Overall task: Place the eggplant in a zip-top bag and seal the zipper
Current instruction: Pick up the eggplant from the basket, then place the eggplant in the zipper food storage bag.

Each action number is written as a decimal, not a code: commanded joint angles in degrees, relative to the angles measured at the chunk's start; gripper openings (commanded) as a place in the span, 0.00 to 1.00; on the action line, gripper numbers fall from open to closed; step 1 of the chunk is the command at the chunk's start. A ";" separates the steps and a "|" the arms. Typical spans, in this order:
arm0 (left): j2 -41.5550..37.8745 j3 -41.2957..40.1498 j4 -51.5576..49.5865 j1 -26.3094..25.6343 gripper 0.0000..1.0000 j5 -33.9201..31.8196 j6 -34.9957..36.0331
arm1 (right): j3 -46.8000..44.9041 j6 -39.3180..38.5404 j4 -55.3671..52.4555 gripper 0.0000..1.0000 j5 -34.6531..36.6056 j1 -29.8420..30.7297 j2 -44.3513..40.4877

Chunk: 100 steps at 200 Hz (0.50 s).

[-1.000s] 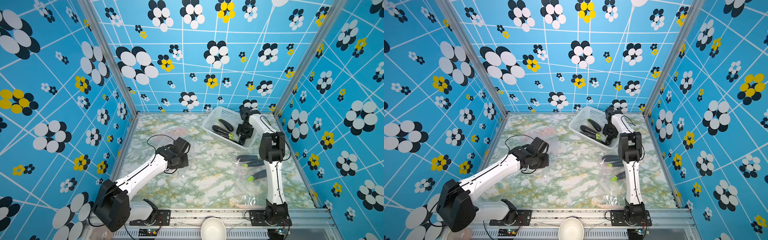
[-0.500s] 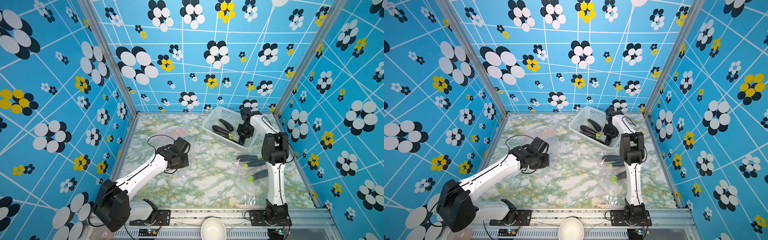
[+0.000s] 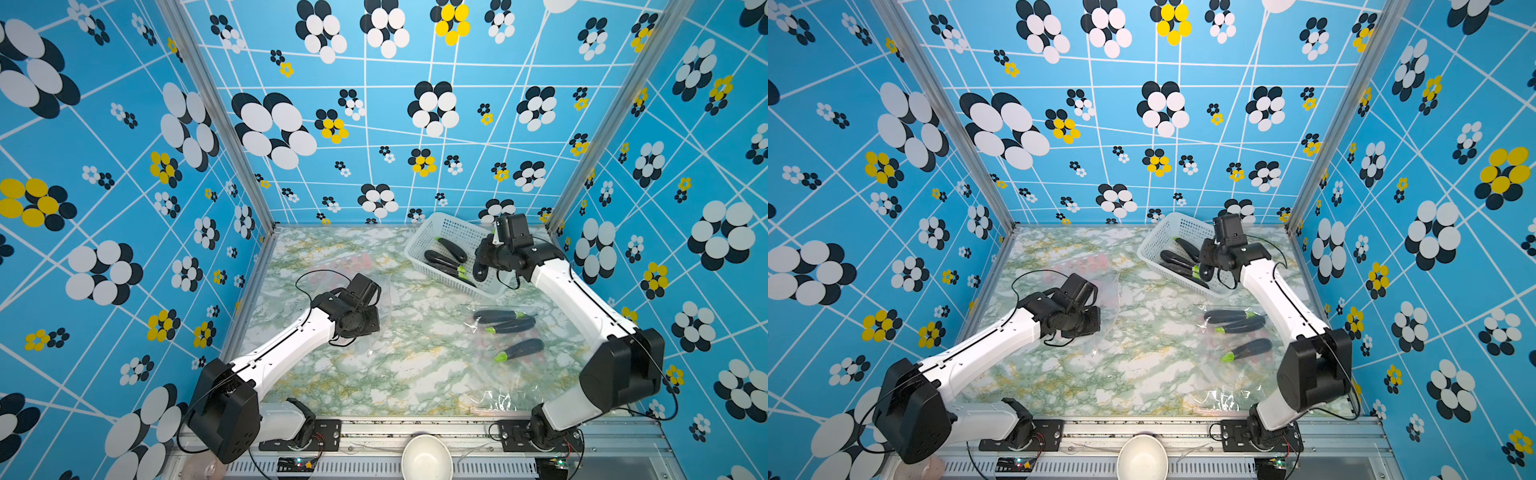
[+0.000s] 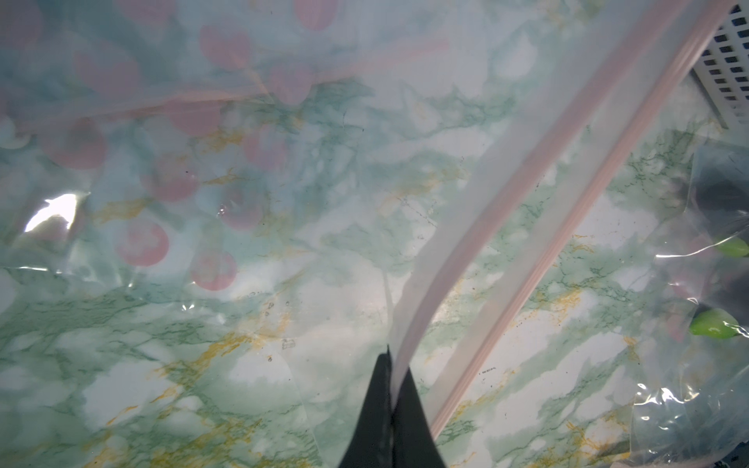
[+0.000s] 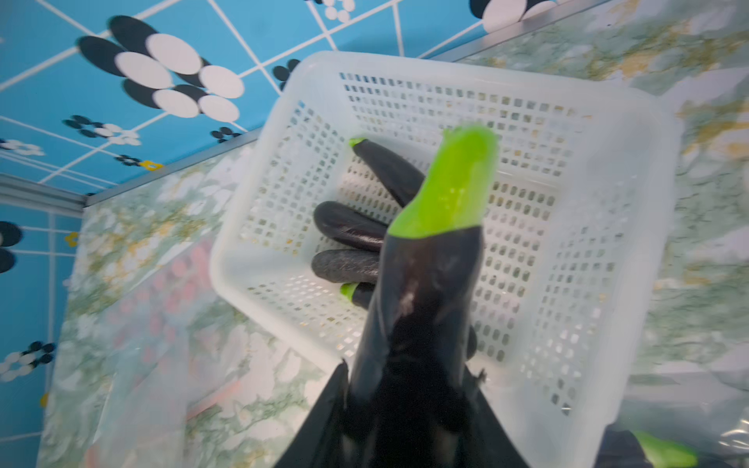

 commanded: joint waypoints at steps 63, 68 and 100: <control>0.13 1.55 1.95 0.74 0.00 4.04 -1.95 | -23.46 8.85 44.16 0.33 8.75 27.48 -10.96; 0.15 1.56 2.12 0.80 0.00 4.31 -2.17 | -24.23 8.84 46.80 0.33 9.72 28.86 -10.41; -0.62 1.12 3.80 0.94 0.00 6.85 -3.69 | -24.05 7.81 57.03 0.33 11.74 34.40 -4.09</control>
